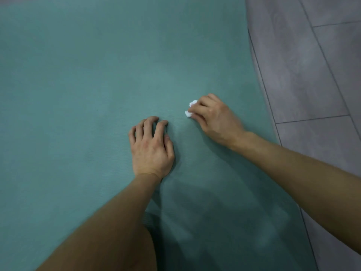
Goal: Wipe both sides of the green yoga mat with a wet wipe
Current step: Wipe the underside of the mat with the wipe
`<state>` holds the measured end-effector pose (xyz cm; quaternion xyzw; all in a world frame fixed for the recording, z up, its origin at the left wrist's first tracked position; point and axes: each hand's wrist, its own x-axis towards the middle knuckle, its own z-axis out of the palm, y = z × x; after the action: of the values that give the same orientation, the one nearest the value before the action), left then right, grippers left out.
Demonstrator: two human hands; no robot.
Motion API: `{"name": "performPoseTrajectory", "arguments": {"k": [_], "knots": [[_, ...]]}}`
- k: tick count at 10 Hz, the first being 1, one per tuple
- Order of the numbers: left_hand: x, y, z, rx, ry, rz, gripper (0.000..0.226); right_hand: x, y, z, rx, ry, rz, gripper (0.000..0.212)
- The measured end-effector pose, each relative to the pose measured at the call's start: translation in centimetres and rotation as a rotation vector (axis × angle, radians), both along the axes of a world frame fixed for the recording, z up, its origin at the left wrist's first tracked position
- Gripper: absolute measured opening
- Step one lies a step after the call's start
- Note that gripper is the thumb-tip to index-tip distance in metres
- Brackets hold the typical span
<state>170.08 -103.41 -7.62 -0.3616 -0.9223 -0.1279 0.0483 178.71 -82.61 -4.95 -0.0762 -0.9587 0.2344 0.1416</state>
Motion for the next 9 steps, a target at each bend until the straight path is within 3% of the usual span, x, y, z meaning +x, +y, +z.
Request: {"name": "performPoseTrajectory", "arguments": {"k": [2, 3, 4, 5, 6, 7, 8, 9], "knots": [[0.0, 0.0, 0.0, -0.003, 0.006, 0.003, 0.035, 1.7, 0.1, -0.1, 0.082, 0.007, 0.225, 0.020], [0.0, 0.0, -0.1, 0.001, 0.007, -0.005, 0.036, 0.0, 4.3, 0.1, 0.158, -0.020, 0.120, 0.019], [0.0, 0.0, 0.0, 0.004, 0.012, 0.000, 0.037, -0.6, 9.2, 1.1, 0.096, -0.069, -0.365, 0.031], [-0.1, 0.0, 0.0, -0.001, 0.007, -0.005, 0.037, -1.1, 4.6, 0.4, 0.042, 0.046, -0.230, 0.020], [-0.1, -0.2, -0.2, -0.012, 0.015, -0.004, 0.037, -0.4, -2.7, -0.4, 0.067, 0.038, 0.284, 0.013], [-0.1, -0.1, -0.2, -0.002, 0.008, -0.001, 0.036, -0.7, 2.3, 0.0, 0.157, 0.005, 0.203, 0.020], [-0.1, -0.1, -0.2, 0.001, 0.008, 0.000, 0.036, -0.3, 9.4, 0.9, 0.142, -0.037, -0.391, 0.034], [-0.1, -0.1, -0.2, 0.004, 0.000, -0.004, 0.036, -0.5, 5.2, 0.5, 0.086, -0.038, -0.374, 0.029]]}}
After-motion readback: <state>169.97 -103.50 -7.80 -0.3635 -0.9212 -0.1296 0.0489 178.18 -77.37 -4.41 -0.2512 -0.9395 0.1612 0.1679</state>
